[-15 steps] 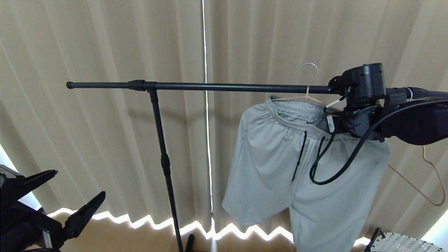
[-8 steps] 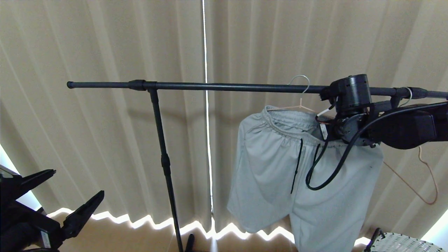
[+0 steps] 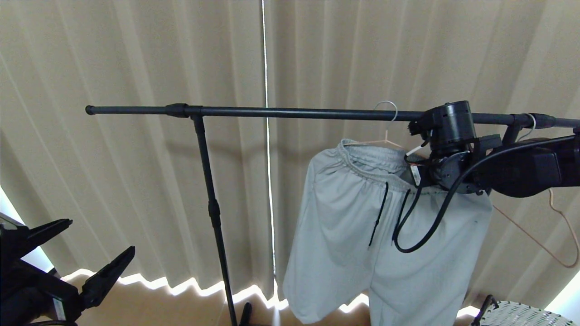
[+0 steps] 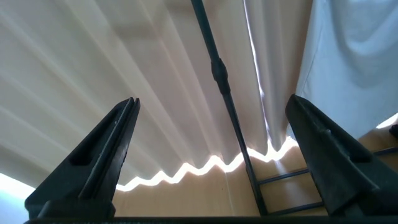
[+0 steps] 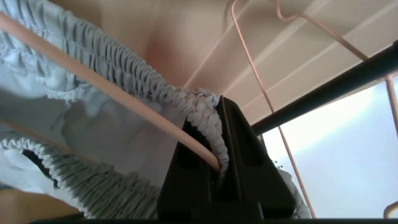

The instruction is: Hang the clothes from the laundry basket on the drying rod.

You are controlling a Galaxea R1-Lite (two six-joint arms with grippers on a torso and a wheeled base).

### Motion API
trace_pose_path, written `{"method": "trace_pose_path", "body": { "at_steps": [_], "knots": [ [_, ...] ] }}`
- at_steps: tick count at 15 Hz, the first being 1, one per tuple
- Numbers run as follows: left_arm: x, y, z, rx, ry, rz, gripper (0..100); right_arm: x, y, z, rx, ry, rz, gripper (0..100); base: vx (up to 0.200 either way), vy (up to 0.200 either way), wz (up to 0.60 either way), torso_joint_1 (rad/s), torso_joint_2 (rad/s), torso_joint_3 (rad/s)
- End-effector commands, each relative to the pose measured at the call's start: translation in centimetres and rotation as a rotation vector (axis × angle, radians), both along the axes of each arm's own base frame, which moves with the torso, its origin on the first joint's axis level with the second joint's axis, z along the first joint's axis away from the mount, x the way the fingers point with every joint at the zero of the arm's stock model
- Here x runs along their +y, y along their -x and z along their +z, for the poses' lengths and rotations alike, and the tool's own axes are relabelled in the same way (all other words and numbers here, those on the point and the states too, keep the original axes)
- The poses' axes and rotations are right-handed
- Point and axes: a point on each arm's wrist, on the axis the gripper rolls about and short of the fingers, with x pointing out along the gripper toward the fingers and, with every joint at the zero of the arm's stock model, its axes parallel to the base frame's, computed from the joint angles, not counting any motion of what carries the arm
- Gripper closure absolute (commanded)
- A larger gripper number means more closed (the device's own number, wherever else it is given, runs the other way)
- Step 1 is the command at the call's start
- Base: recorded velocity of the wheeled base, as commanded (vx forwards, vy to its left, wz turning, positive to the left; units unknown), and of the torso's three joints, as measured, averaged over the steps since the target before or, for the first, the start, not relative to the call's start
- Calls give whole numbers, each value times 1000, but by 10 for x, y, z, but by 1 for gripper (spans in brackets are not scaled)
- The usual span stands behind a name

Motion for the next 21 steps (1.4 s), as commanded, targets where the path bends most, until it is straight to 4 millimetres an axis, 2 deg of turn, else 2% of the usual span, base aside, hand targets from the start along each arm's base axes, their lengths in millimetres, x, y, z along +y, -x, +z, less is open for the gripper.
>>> {"method": "trace_pose_path", "body": {
  "at_steps": [1,3,4,9,13,16,21],
  "knots": [
    [0,0,0,2,-1,0,0,6,3,-1,8,6,22,100,0,0,0,0,0,0],
    [0,0,0,2,-1,-1,0,10,3,-3,21,23,41,100,0,0,0,0,0,0],
    [0,0,0,2,-1,0,0,10,2,-3,19,24,40,0,0,0,0,0,0,0],
    [0,-1,0,1,1,1,0,10,6,1,-12,-9,55,0,0,0,0,0,0,0],
    [0,-1,0,4,0,2,0,13,14,-2,-74,-124,220,0,0,0,0,0,0,0],
    [0,-1,-1,7,1,2,0,12,16,-2,-94,-136,256,0,0,0,0,0,0,0],
    [0,-1,0,6,2,2,0,16,16,-4,-75,-179,429,0,0,0,0,0,0,0]
  ]
}}
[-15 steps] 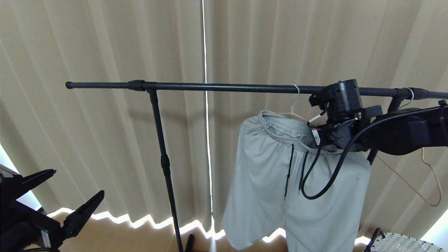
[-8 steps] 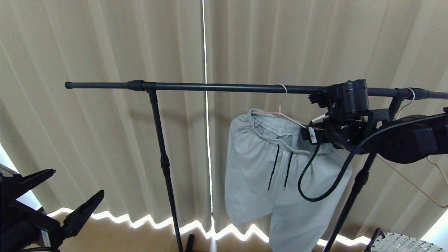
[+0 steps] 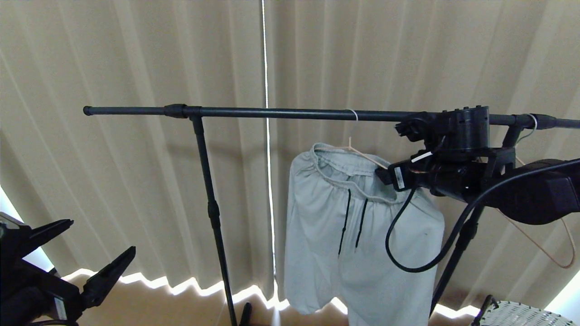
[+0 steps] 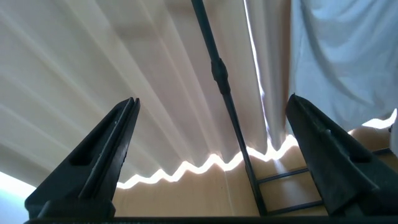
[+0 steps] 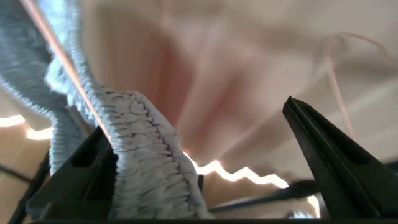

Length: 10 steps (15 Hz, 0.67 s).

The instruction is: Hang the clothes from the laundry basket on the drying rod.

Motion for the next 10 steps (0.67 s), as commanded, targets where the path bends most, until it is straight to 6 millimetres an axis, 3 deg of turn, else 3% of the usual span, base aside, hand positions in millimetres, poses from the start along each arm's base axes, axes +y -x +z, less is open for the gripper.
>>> {"method": "trace_pose_path", "body": {
  "at_steps": [1,10],
  "knots": [
    [0,0,0,0,0,1,0,1,1,-2,11,4,60,0,0,0,0,0,0,0],
    [0,0,0,1,-1,1,0,6,2,-7,-81,-128,339,0,0,0,0,0,0,0]
  ]
}}
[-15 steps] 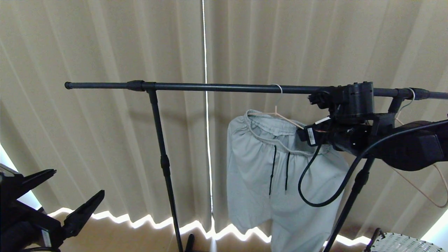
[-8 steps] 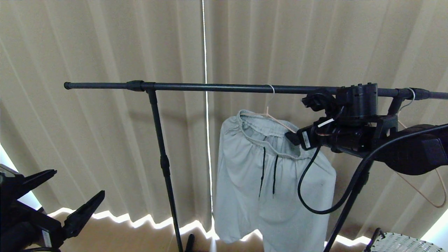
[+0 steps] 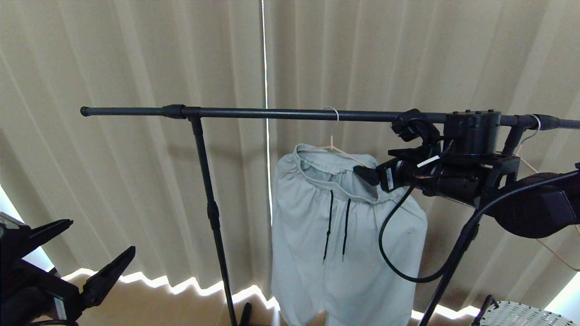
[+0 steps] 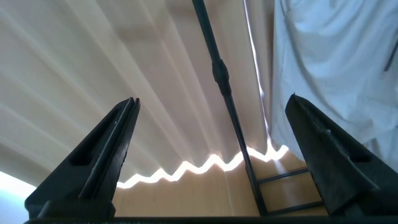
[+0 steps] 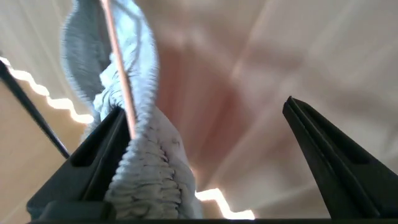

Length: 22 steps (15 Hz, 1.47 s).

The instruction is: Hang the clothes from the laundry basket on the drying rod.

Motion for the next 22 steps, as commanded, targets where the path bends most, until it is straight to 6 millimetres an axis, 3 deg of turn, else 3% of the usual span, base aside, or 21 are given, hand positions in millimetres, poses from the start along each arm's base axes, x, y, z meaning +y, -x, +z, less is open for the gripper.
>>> {"method": "trace_pose_path", "body": {
  "at_steps": [1,9,11,13,16,22],
  "knots": [
    [0,0,0,1,0,0,0,0,1,-5,-11,-27,72,0,0,0,0,0,0,0],
    [0,0,-1,3,0,0,0,-1,-9,-10,-192,-108,179,0,0,0,0,0,0,0],
    [0,0,-1,3,0,0,0,-11,-11,-7,-258,-79,159,0,0,0,0,0,0,0],
    [0,0,-1,3,0,0,0,-24,-12,-10,-264,-21,136,0,0,0,0,0,0,0],
    [0,0,-1,7,-1,0,0,-24,-11,-7,-206,-7,139,0,0,0,0,0,0,0],
    [0,-1,-2,10,-2,0,0,-7,9,54,169,95,189,0,0,0,0,0,0,0]
  ]
}}
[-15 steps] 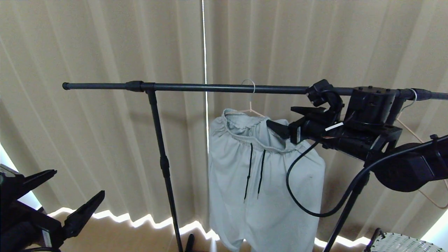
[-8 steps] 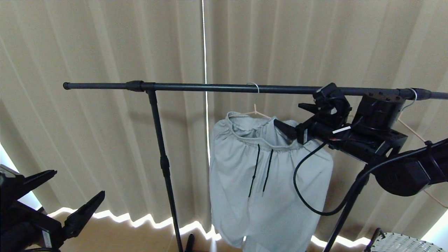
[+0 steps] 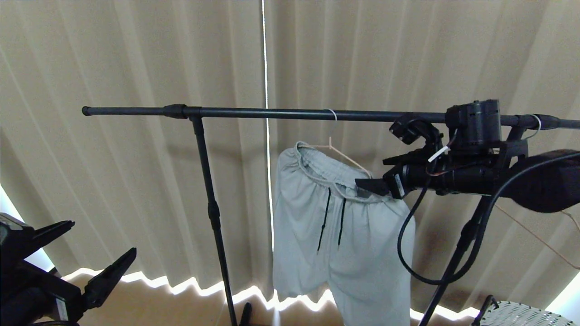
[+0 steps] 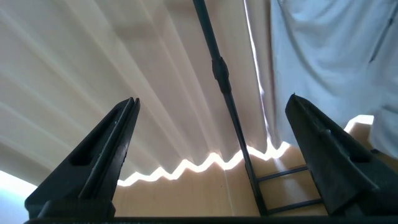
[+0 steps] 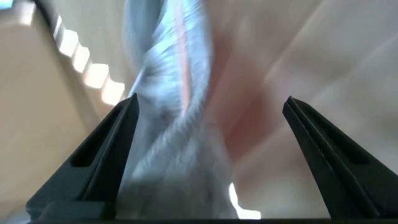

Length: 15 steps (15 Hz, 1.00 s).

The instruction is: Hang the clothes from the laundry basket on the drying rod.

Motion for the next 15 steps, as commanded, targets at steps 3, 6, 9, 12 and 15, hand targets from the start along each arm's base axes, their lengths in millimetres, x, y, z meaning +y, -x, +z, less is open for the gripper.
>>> {"method": "trace_pose_path", "body": {
  "at_steps": [3,6,9,12,15],
  "knots": [
    [0,0,0,1,-1,0,0,11,12,50,37,71,-37,0,0,0,0,0,0,0],
    [0,-1,0,1,-1,0,0,6,25,57,19,70,-57,0,0,0,0,0,0,0],
    [0,0,-1,7,-2,0,0,-19,67,62,-11,131,-195,0,0,0,0,0,0,0],
    [0,1,-3,11,-6,0,0,-48,106,52,-9,198,-357,0,0,0,0,0,0,0],
    [2,8,-8,15,5,11,0,-86,164,28,23,209,-475,0,0,0,0,0,0,0]
  ]
}}
